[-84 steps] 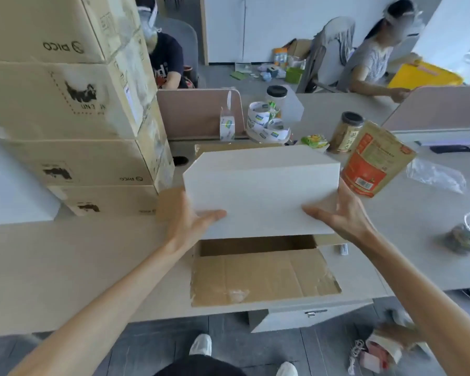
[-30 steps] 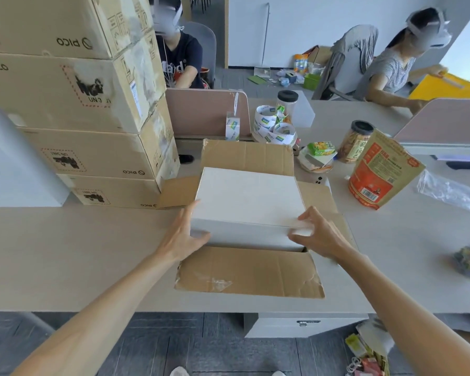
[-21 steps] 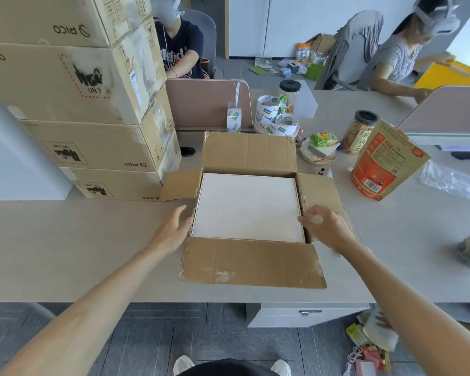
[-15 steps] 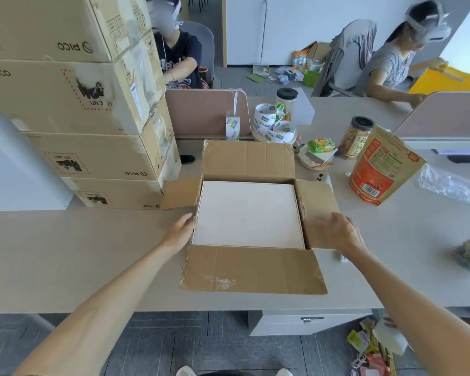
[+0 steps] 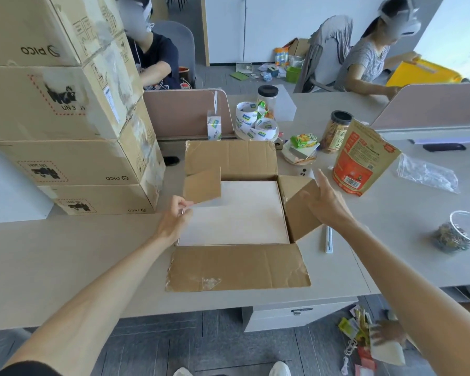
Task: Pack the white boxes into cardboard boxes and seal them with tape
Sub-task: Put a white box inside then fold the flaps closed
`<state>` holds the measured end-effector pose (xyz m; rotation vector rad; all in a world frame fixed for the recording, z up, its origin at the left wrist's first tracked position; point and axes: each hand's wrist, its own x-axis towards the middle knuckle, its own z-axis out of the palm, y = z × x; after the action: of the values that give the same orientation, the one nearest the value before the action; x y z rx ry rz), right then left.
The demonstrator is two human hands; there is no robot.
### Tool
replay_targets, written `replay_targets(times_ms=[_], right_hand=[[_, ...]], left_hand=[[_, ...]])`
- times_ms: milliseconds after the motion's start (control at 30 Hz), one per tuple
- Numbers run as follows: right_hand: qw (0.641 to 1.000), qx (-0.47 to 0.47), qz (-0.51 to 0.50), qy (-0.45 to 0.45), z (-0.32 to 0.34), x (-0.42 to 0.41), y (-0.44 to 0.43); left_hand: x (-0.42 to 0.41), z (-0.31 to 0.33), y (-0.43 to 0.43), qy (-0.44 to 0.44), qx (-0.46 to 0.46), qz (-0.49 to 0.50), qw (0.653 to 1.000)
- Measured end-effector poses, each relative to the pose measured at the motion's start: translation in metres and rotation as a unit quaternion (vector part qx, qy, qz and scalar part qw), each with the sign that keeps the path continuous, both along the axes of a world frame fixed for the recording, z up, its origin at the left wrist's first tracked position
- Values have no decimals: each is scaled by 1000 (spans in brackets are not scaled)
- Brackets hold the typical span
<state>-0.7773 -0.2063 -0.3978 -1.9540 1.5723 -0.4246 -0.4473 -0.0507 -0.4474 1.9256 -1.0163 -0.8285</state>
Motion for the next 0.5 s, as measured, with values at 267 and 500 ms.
replay_targets(times_ms=[267,500], right_hand=[[989,31,138,-34,-12,19,17],[993,103,-52,-11,-48,1,-15]], left_hand=[[-10,5,22,-142,16,-144,979],[-39,14,56,-216,25,-216,952]])
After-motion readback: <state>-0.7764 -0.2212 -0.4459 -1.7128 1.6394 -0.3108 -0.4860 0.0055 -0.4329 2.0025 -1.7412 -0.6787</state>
